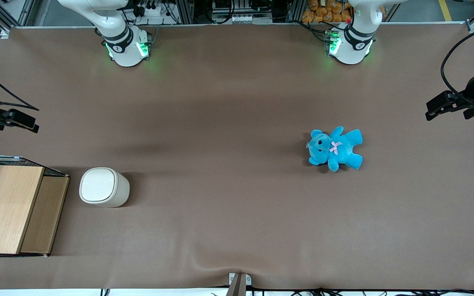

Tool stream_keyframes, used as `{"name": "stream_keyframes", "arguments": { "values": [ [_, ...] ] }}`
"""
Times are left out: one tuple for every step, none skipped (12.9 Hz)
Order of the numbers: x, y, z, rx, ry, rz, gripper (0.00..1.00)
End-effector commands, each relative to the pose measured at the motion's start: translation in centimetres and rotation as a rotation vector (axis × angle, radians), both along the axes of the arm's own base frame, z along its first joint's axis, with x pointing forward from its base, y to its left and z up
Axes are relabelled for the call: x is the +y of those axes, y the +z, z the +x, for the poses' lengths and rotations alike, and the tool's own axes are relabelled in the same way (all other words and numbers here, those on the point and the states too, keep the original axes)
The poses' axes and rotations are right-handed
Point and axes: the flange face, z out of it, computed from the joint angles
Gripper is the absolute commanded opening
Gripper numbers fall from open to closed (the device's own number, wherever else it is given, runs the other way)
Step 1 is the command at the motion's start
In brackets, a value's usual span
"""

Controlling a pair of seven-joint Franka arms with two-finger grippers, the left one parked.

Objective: Open trash can with right arm
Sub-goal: 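Move the right gripper down to the white trash can's lid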

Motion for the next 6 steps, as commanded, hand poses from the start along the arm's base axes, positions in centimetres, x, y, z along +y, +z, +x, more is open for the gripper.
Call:
{"name": "stream_keyframes", "arguments": {
  "values": [
    [0.1,-1.1,1.1,0.012,0.013,-0.017,0.64],
    [0.1,-1.5,1.7,0.013,0.015,-0.018,0.46],
    [0.1,-2.2,2.5,0.004,0.017,-0.021,0.31],
    [0.1,-3.2,3.3,0.000,0.016,-0.022,0.18],
    [0.0,-4.5,4.1,-0.006,0.017,-0.024,0.11],
    [-0.1,-5.7,4.9,-0.013,0.015,-0.025,0.04]
  ]
}}
